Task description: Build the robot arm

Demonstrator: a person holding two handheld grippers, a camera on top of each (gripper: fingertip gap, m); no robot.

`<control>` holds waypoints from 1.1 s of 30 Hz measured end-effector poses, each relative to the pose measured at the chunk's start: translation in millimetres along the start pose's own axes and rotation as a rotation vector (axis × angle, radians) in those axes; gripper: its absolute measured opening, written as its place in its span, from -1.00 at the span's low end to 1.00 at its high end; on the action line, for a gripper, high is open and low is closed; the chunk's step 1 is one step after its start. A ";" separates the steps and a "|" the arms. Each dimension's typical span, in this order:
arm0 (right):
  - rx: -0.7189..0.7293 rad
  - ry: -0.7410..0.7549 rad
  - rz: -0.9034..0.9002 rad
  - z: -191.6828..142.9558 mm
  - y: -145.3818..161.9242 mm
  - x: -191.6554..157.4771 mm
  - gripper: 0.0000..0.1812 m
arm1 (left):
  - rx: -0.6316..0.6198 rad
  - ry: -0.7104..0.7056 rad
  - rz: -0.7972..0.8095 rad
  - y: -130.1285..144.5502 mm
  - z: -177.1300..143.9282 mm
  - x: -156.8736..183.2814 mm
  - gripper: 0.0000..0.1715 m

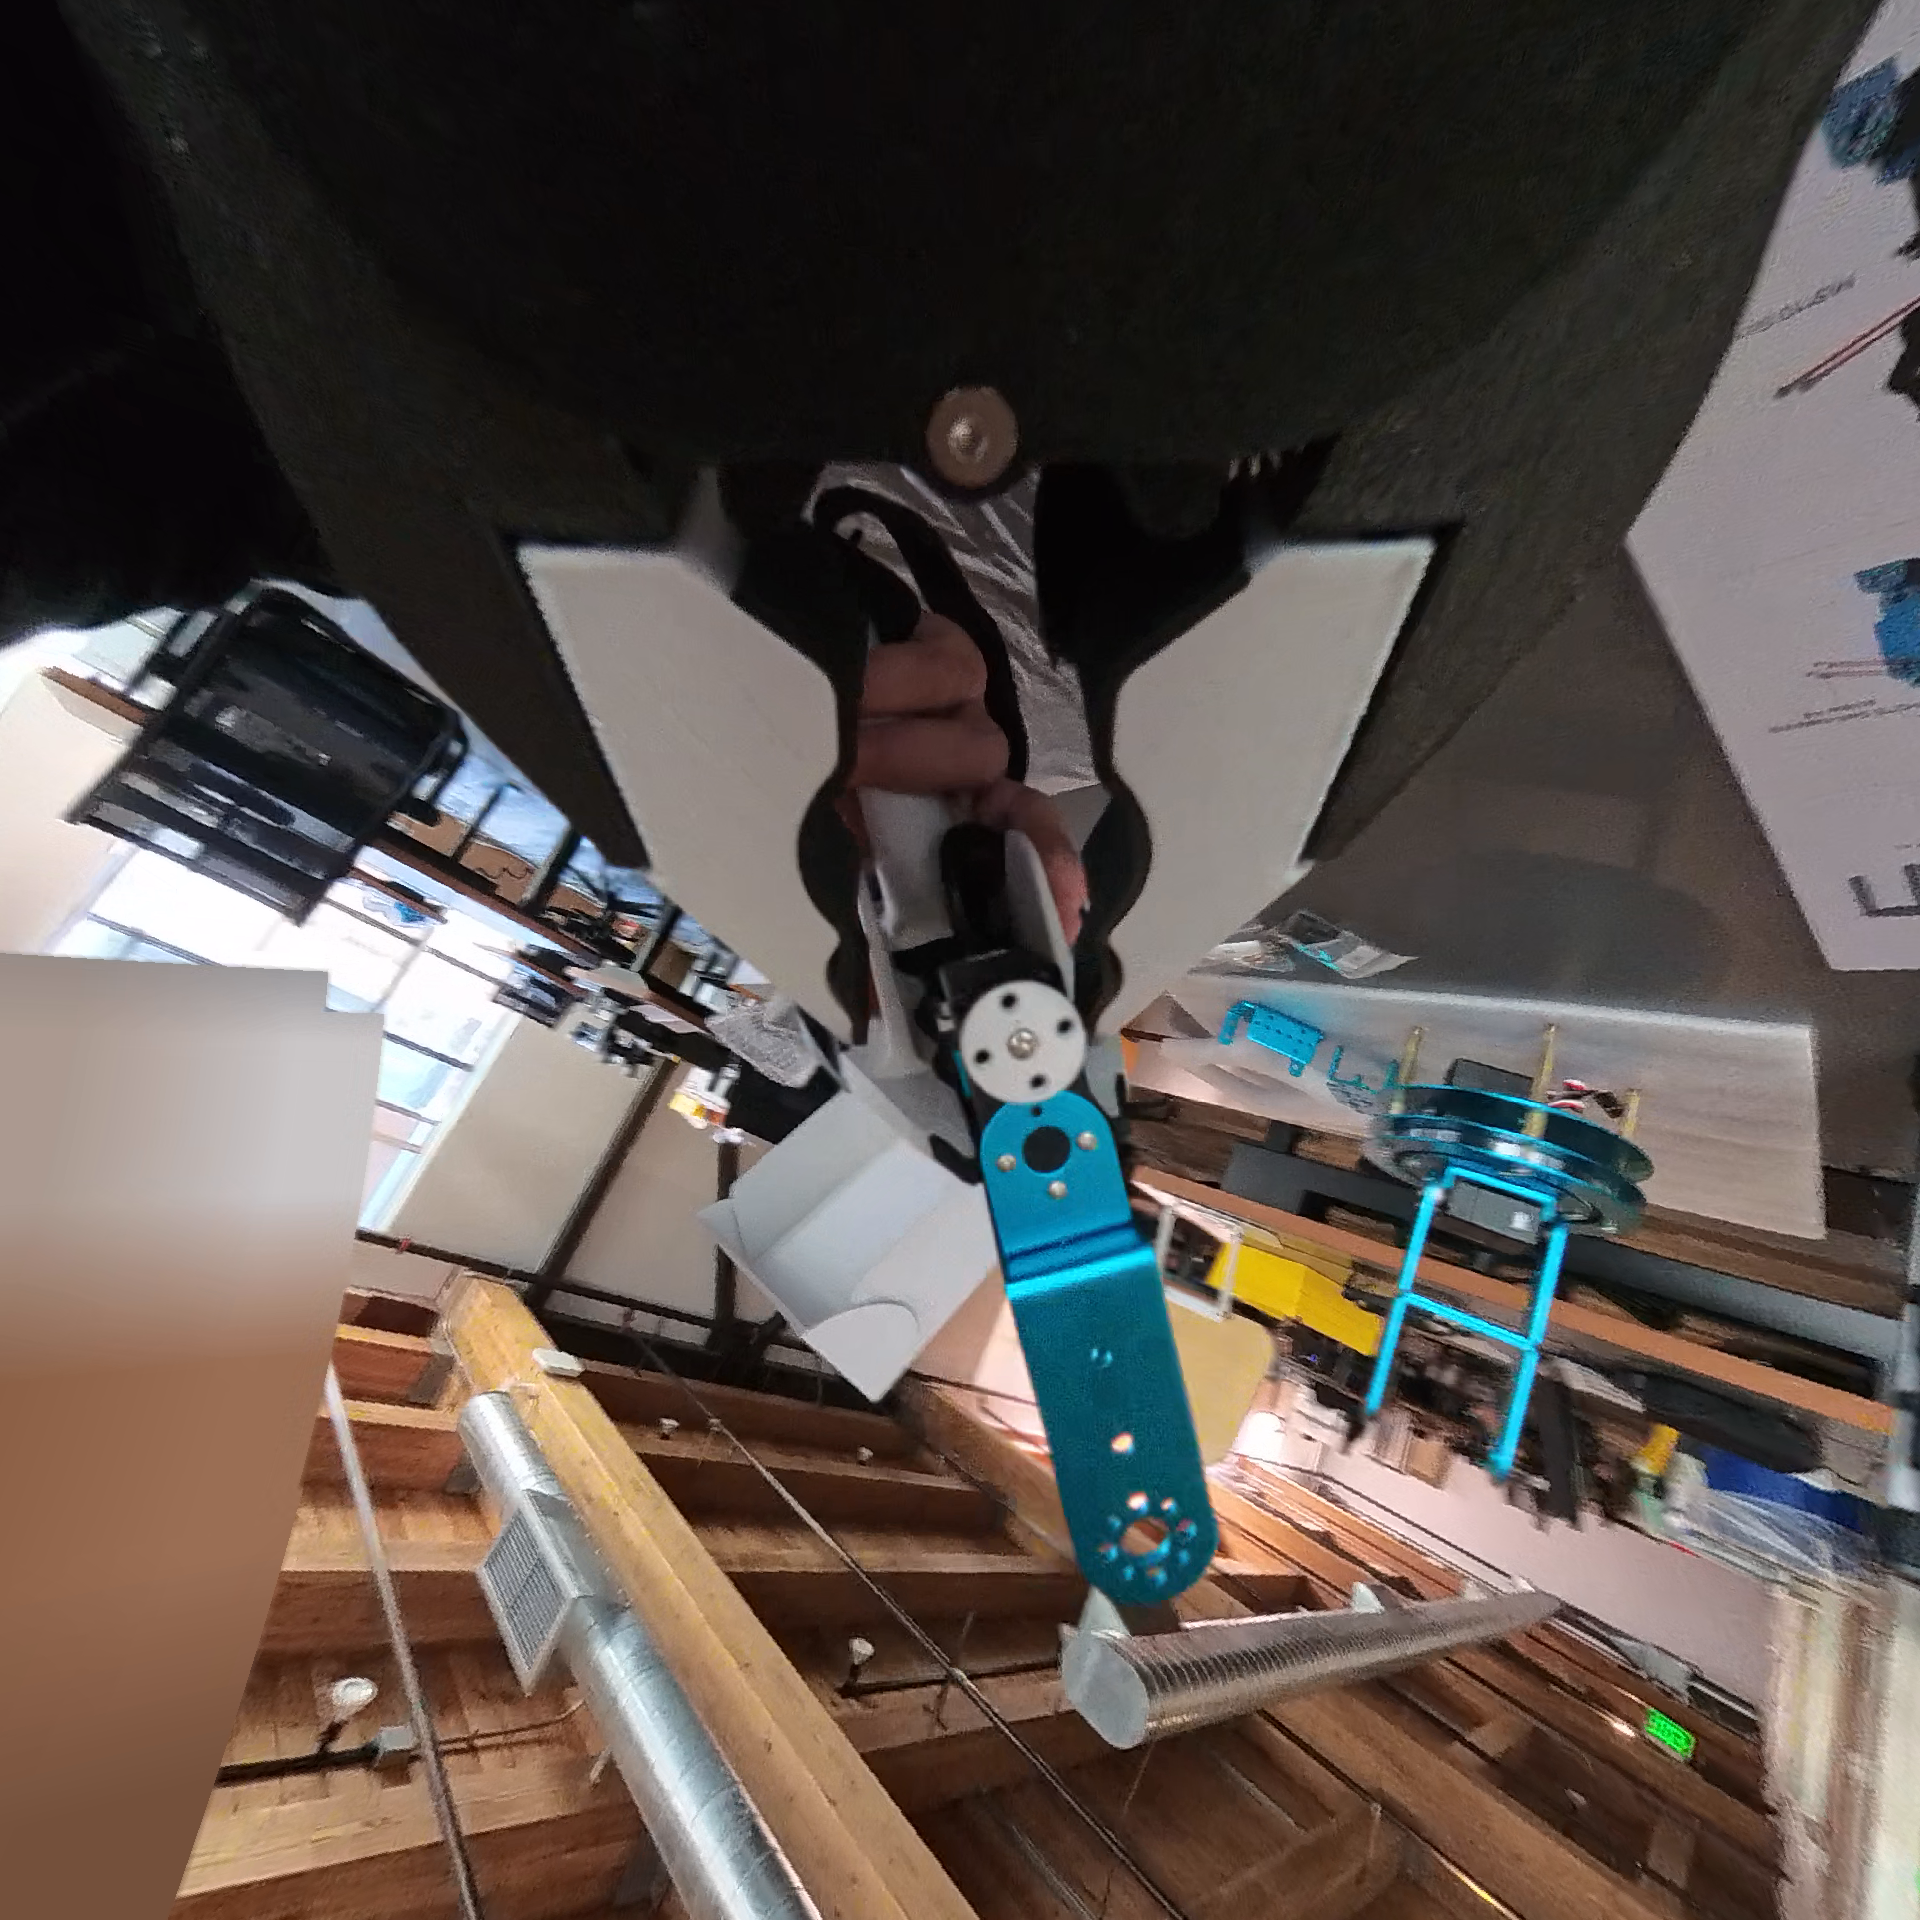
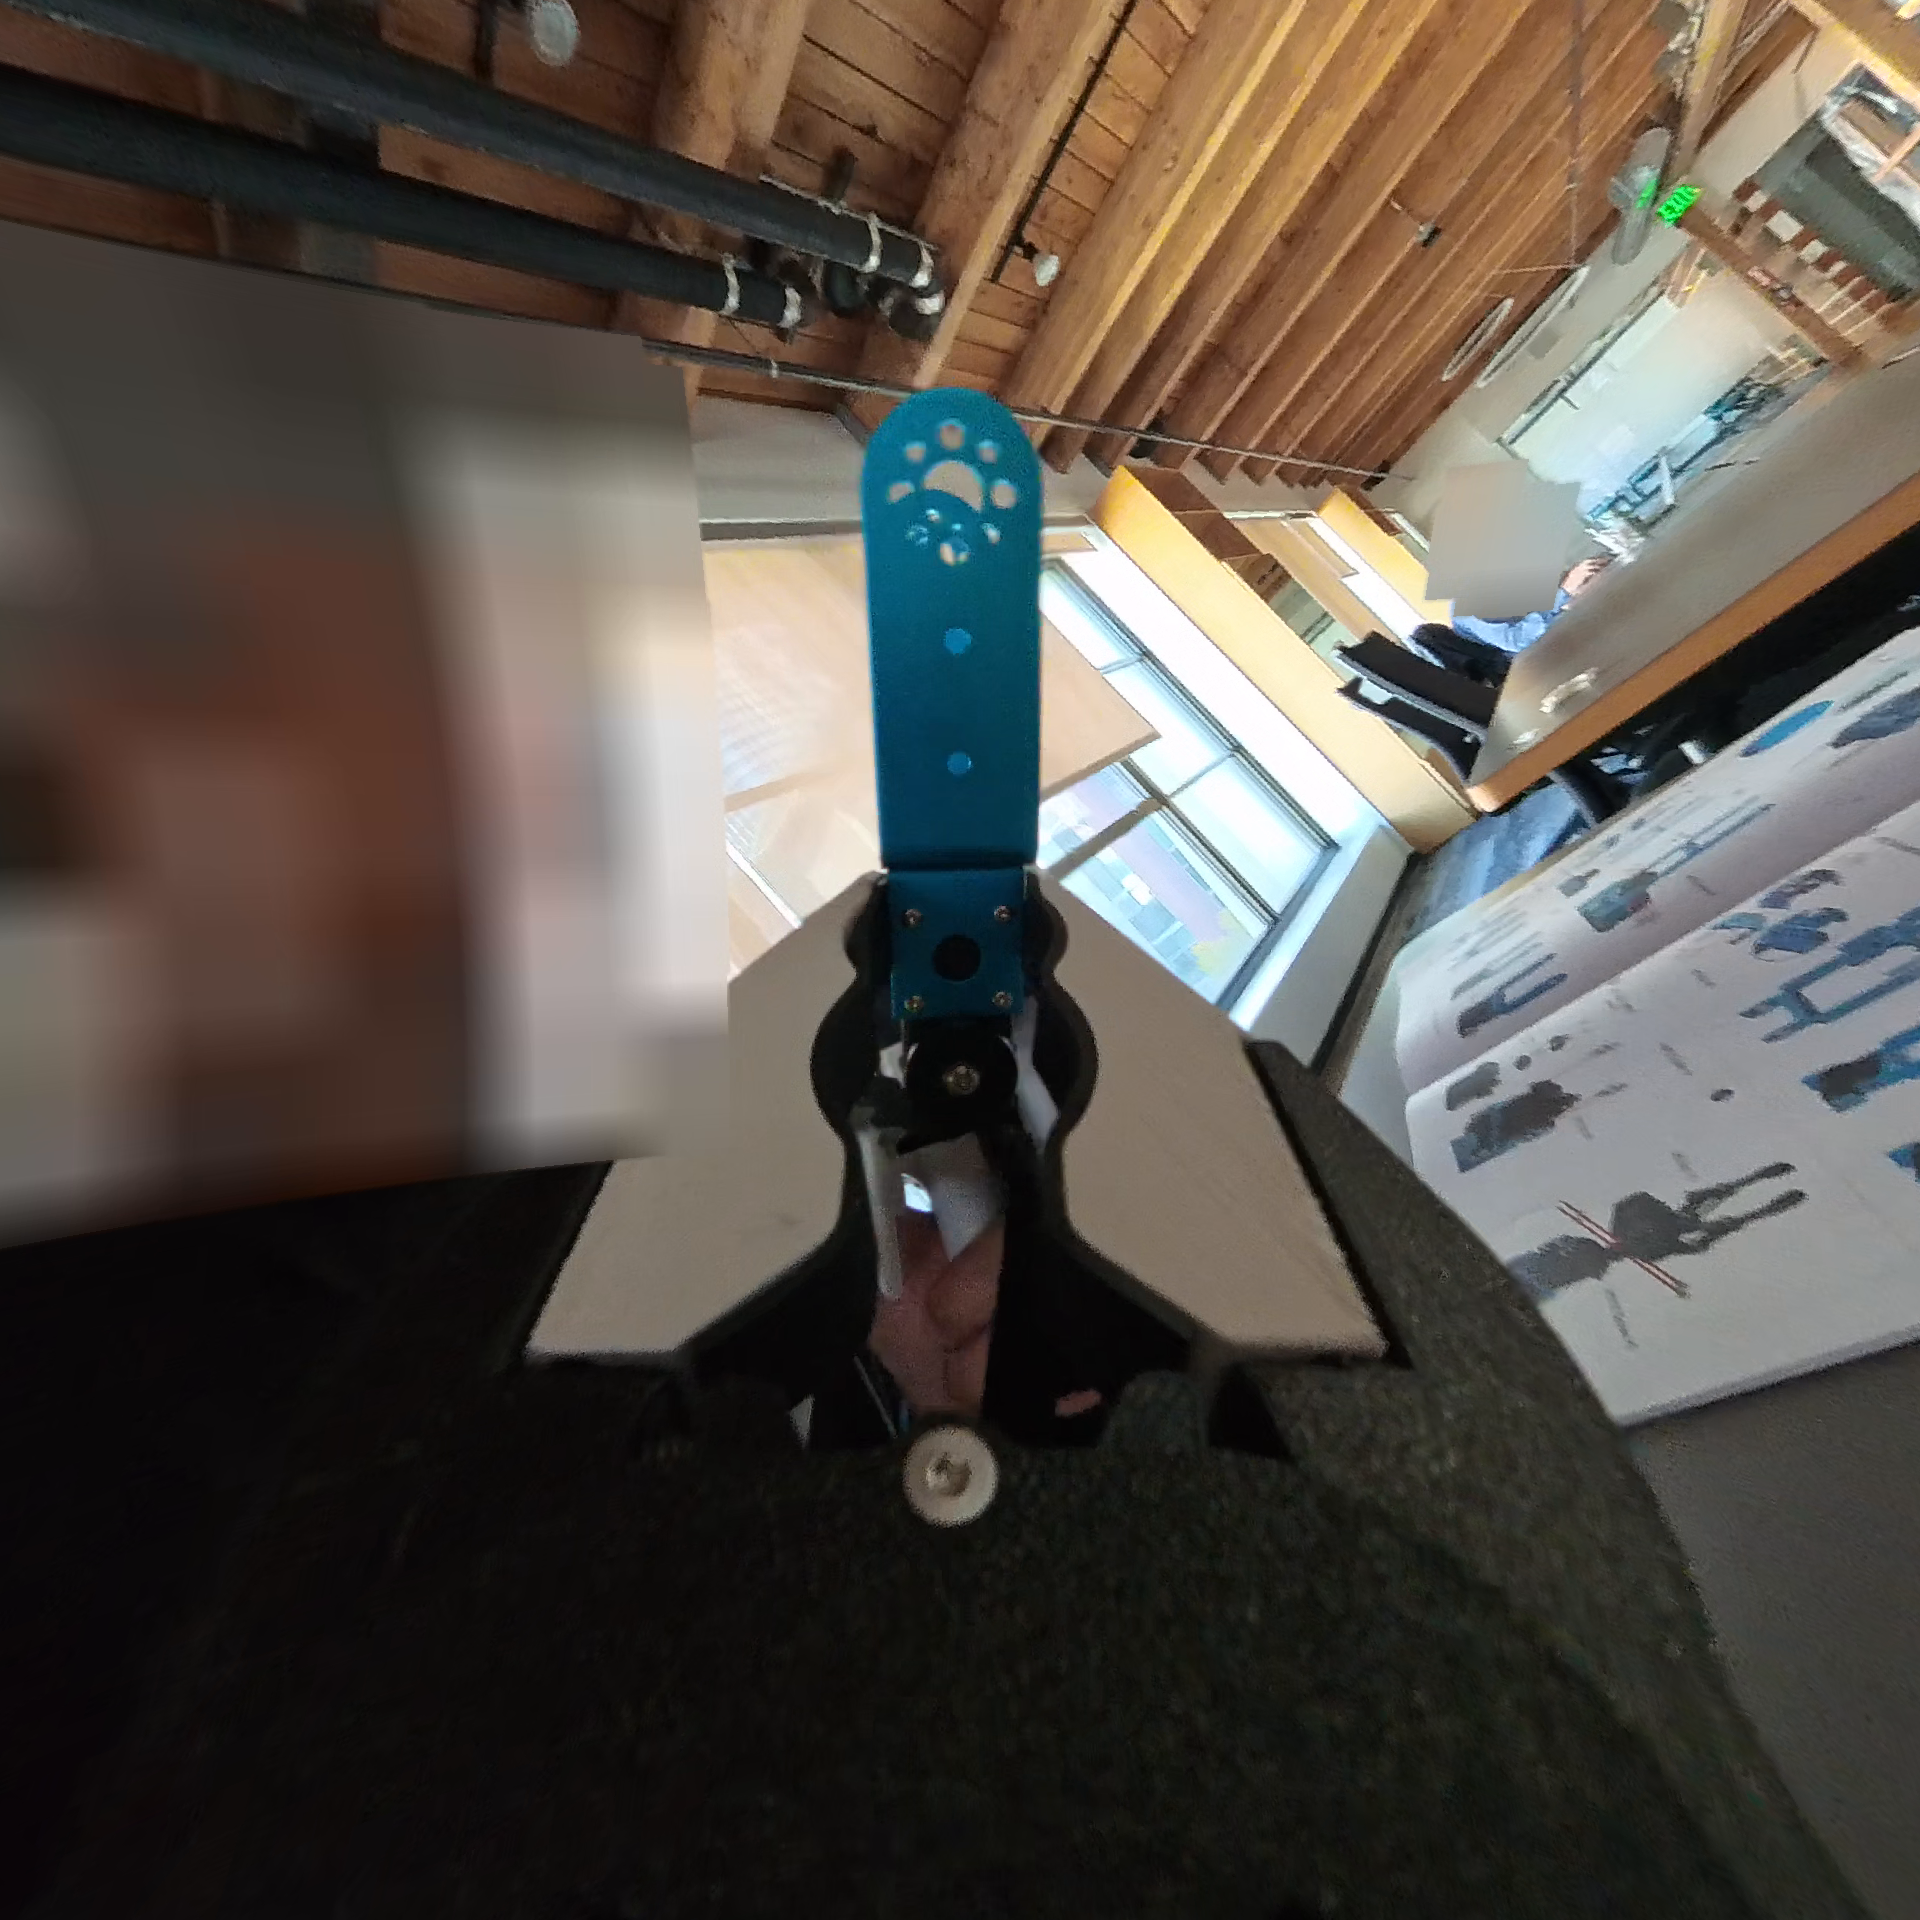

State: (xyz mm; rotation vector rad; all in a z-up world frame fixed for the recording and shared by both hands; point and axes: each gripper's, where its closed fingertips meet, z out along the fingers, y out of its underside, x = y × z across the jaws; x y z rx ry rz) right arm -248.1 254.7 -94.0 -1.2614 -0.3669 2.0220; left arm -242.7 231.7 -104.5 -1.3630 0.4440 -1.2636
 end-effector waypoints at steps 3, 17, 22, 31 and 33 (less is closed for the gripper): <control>-0.010 0.023 -0.001 -1.5 2.5 2.4 -0.73 | 0.007 -0.076 0.084 3.5 -0.3 -8.1 -0.73; -0.131 0.277 -0.288 -7.6 -21.1 -11.6 -0.07 | -0.097 -0.346 1.108 13.6 11.0 -12.1 -0.78; -0.239 0.261 -0.247 -29.9 -19.6 -9.2 -0.25 | -0.106 -0.361 1.225 25.9 22.1 -6.4 -0.78; -0.218 0.399 -0.146 -54.2 -35.5 -6.1 -0.28 | -0.212 -0.204 0.787 50.0 25.0 -6.5 -0.54; -0.223 0.387 -0.157 -52.8 -35.5 -13.4 -0.28 | -0.254 -0.122 0.591 57.8 23.2 -6.4 -0.53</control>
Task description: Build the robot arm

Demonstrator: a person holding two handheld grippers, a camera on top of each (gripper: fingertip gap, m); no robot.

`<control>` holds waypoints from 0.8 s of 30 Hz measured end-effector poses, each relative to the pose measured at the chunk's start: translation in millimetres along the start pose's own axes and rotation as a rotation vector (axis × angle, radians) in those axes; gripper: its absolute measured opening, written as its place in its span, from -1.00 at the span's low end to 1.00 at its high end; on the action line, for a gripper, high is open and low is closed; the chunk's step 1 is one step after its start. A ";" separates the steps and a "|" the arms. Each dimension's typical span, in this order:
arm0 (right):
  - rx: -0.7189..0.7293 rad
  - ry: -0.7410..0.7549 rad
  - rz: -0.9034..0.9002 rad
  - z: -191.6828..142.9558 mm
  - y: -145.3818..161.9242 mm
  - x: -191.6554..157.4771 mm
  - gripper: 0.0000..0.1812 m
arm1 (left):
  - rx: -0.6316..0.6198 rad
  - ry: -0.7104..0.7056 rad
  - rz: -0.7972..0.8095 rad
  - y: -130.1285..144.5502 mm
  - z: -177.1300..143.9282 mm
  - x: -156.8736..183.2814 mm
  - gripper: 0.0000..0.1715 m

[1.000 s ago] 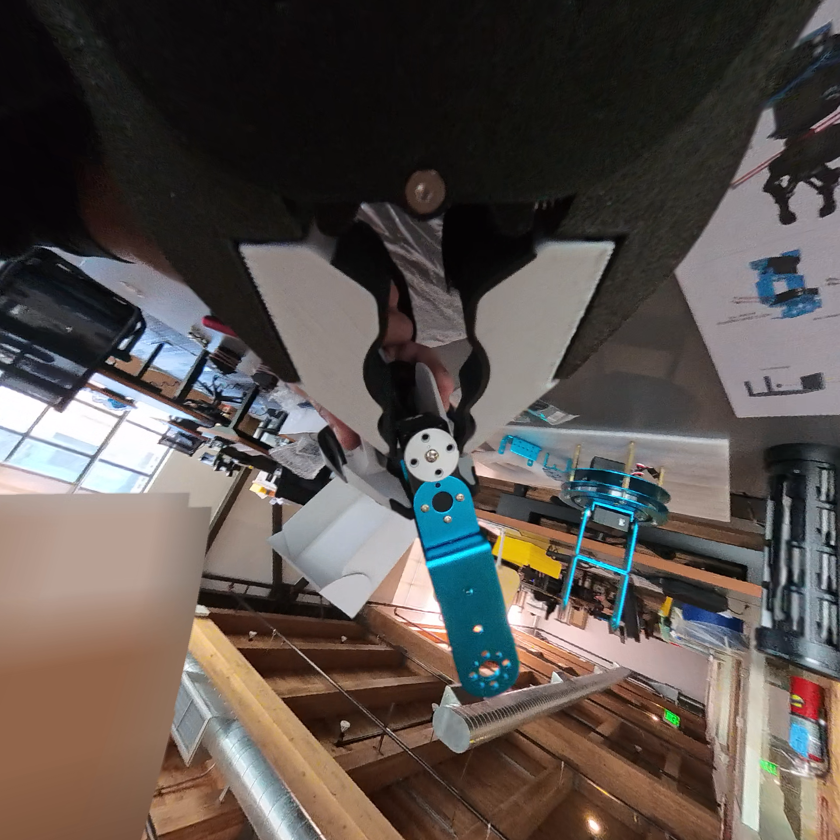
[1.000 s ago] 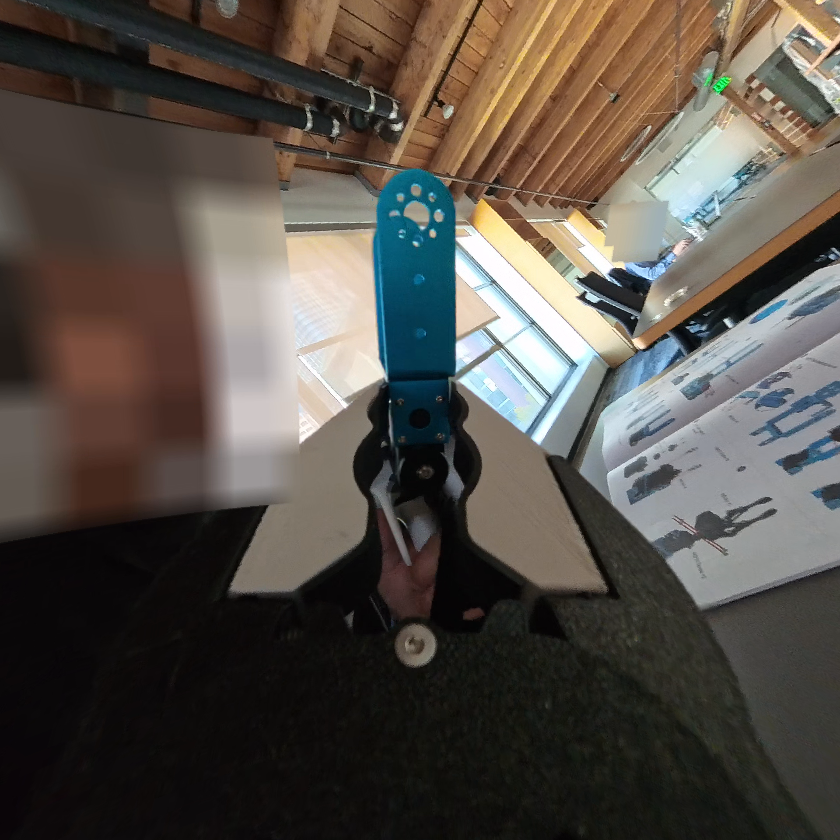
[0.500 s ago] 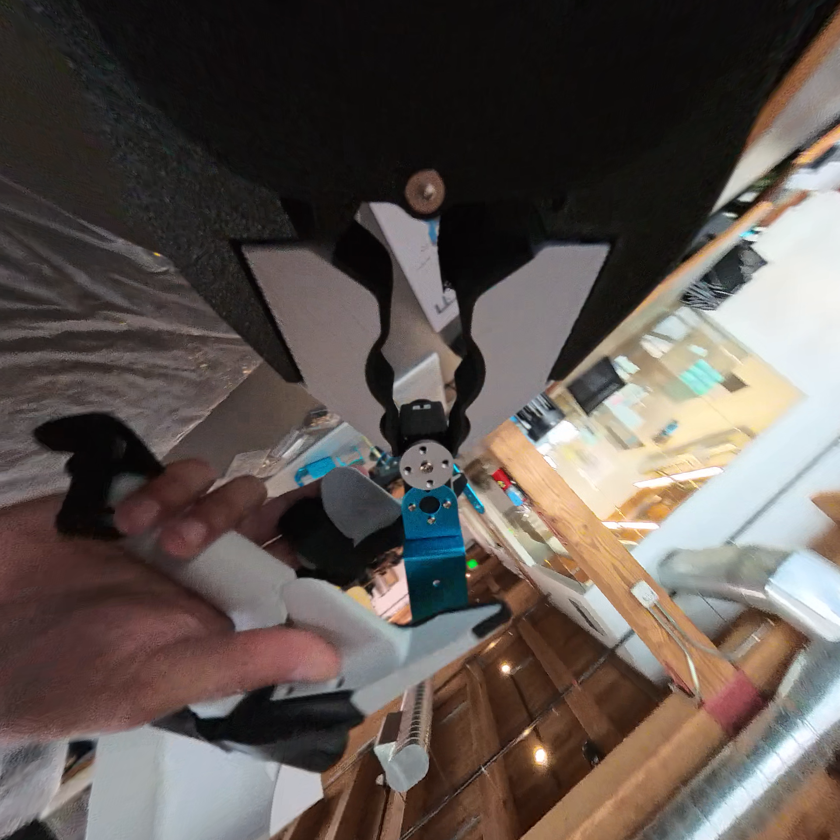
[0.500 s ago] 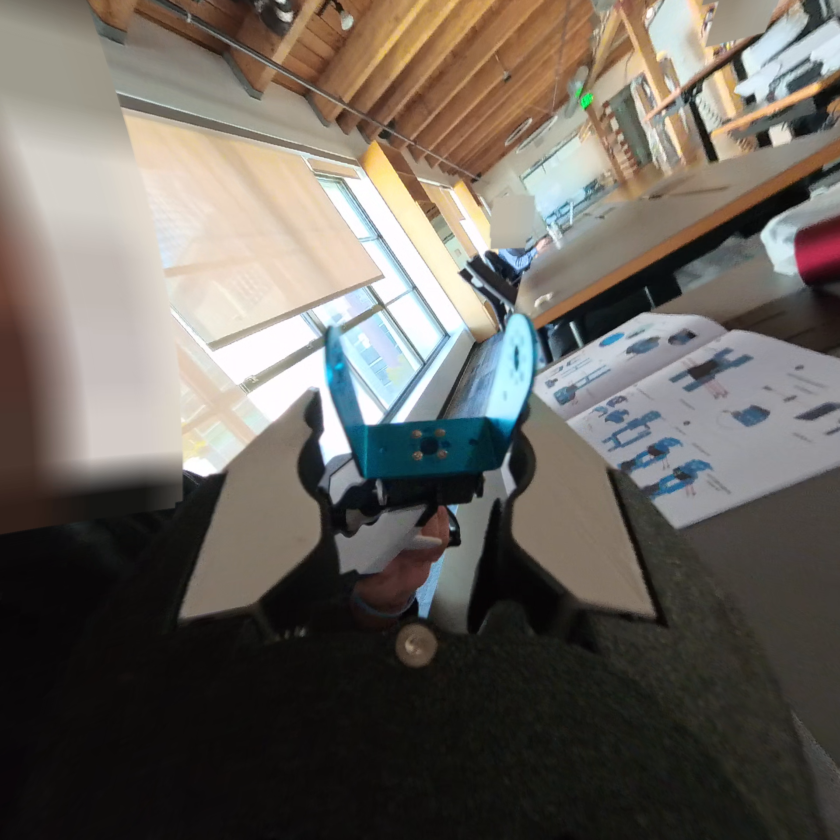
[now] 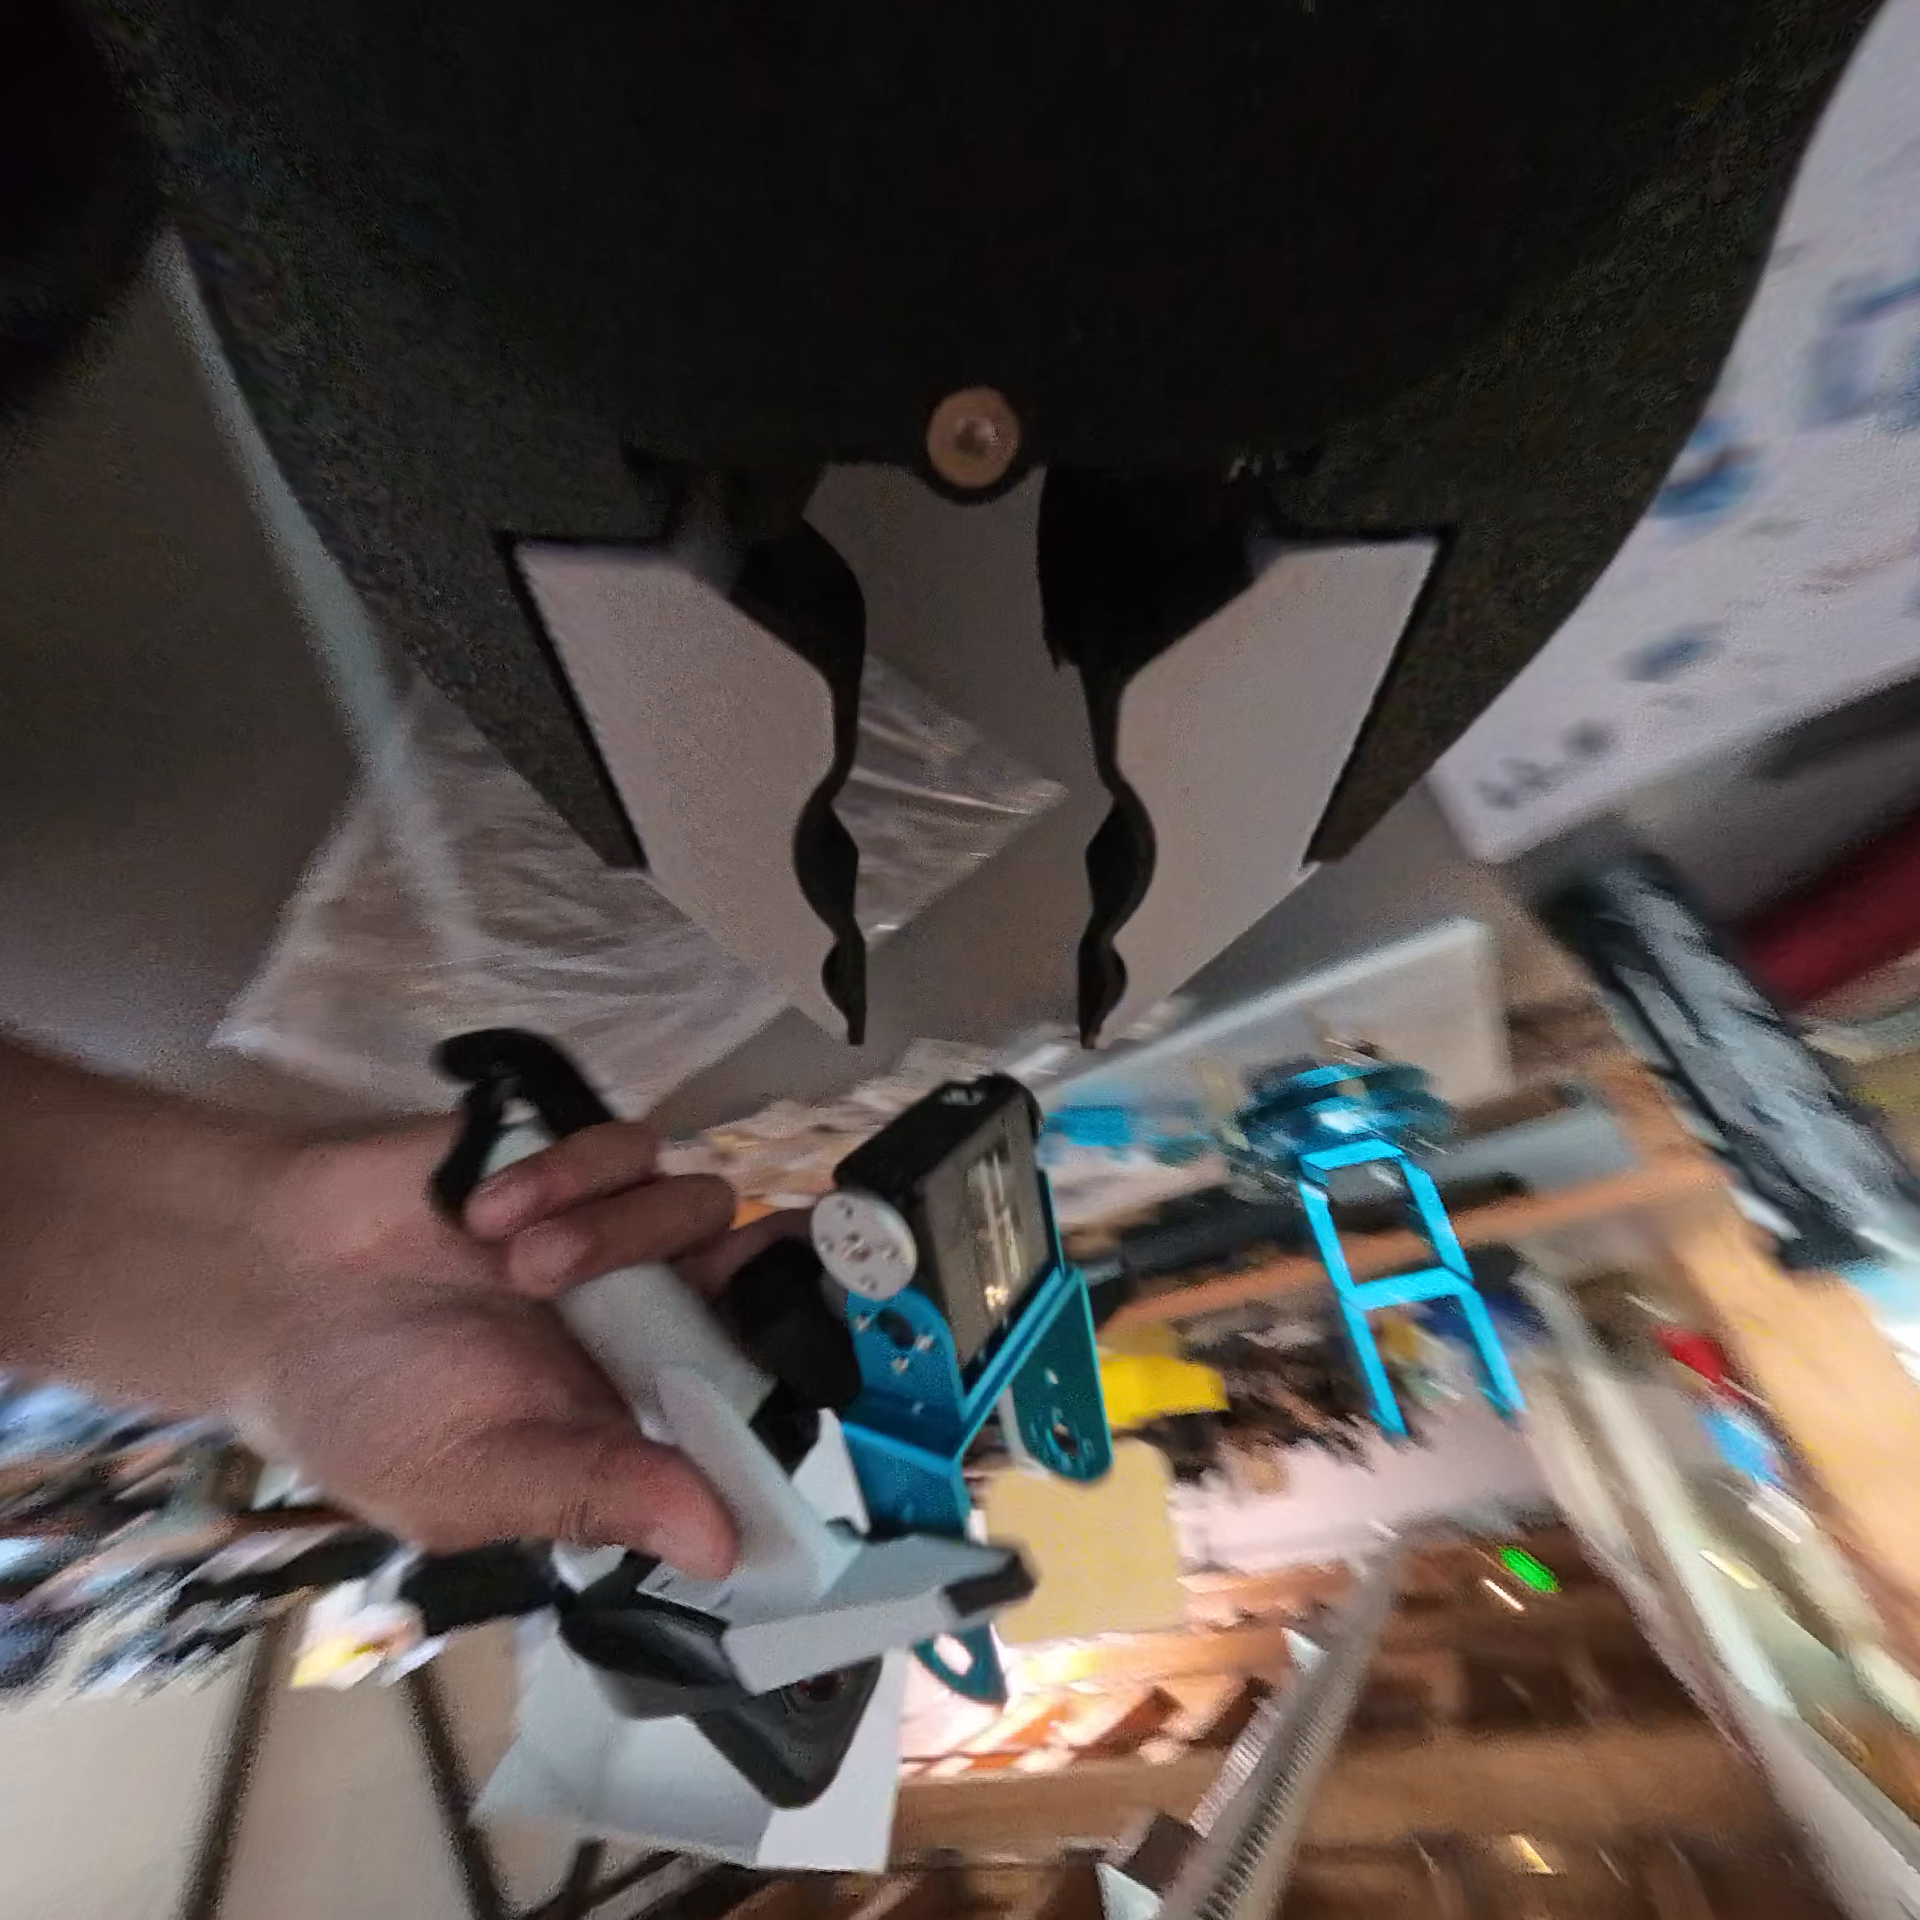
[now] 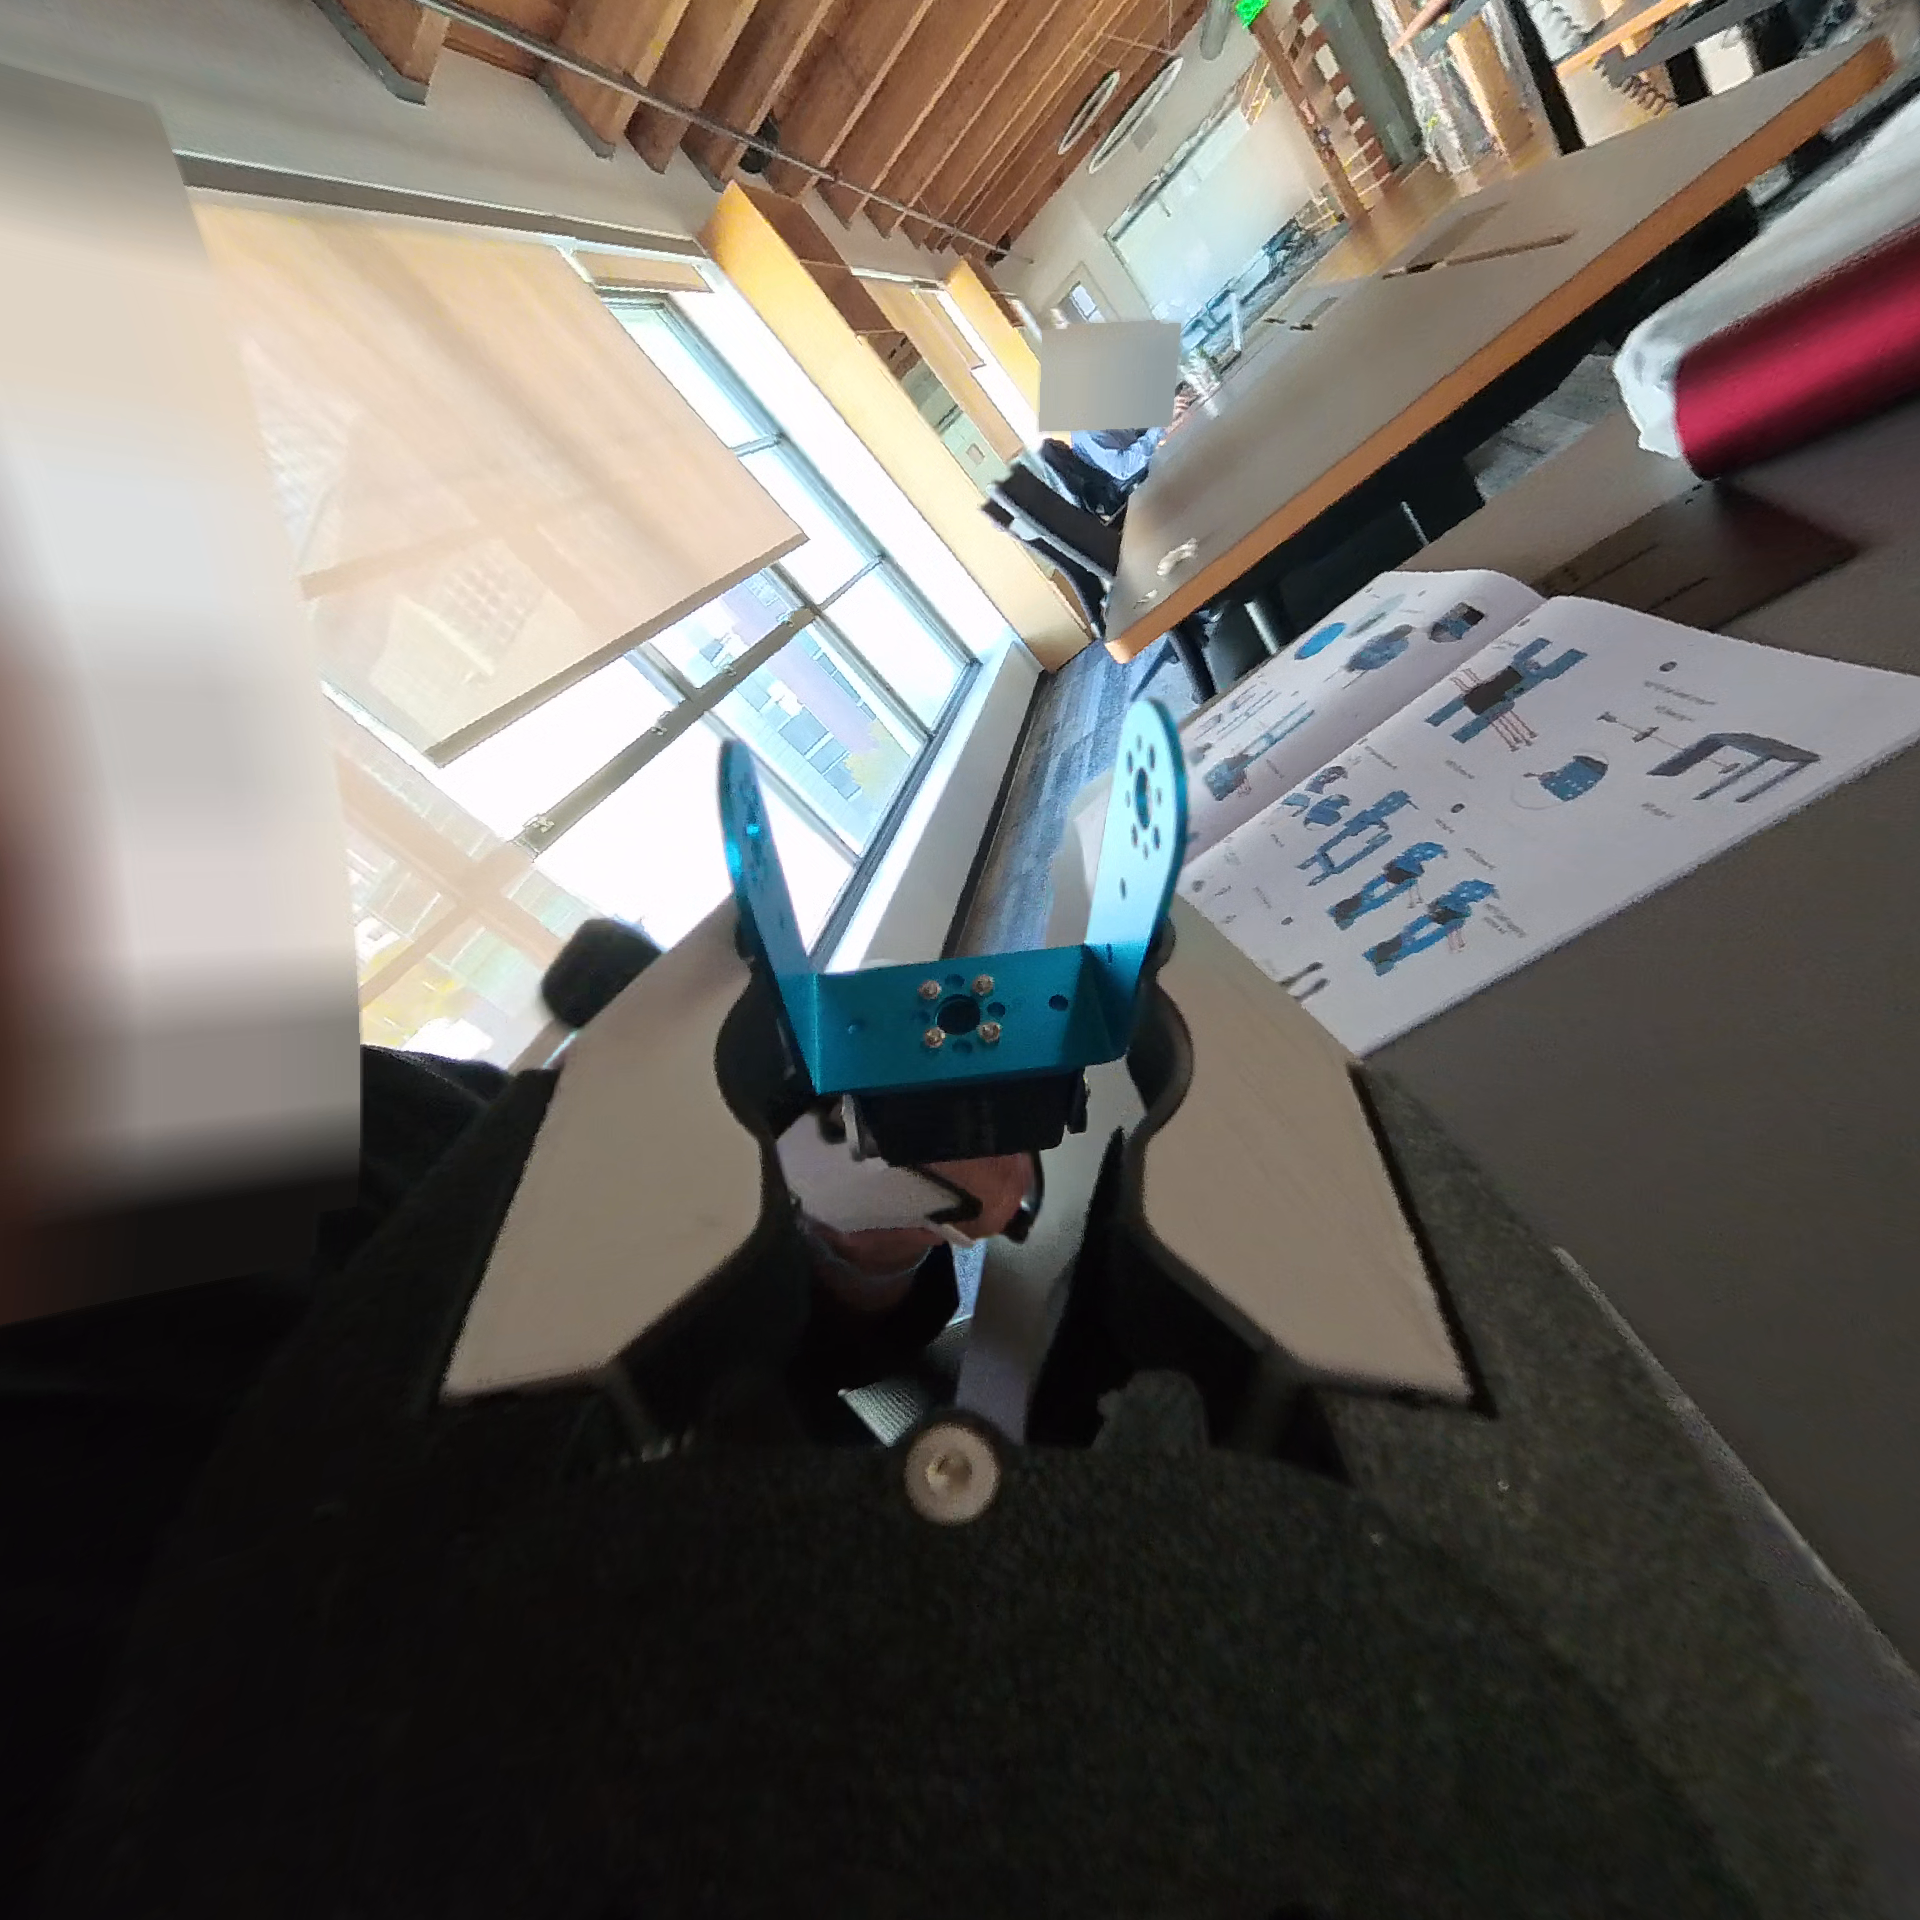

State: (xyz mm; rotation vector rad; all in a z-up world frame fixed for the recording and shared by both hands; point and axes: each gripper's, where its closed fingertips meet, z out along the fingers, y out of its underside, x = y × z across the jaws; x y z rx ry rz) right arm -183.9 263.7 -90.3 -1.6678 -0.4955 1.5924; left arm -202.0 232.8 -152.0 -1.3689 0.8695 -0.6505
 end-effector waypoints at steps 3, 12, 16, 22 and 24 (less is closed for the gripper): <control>0.042 -0.169 -0.030 -3.2 -5.0 -28.8 -0.28 | 0.041 0.289 -0.431 -8.1 -4.2 15.6 -0.47; 0.112 -0.492 -0.258 -20.2 6.8 -74.5 -0.28 | 0.264 0.934 -1.280 -61.4 -16.1 48.6 -0.41; 0.096 -0.477 -0.291 -20.1 16.4 -69.2 -0.27 | 0.302 0.943 -1.417 -62.7 -6.7 41.7 -0.70; -0.026 -0.059 -0.114 -25.3 26.5 -7.1 -0.28 | 0.290 0.661 -1.309 -35.8 5.7 20.6 -0.78; -0.015 -0.011 -0.034 -31.6 33.0 -2.8 -0.42 | 0.265 0.565 -1.219 -27.8 9.0 15.0 -0.78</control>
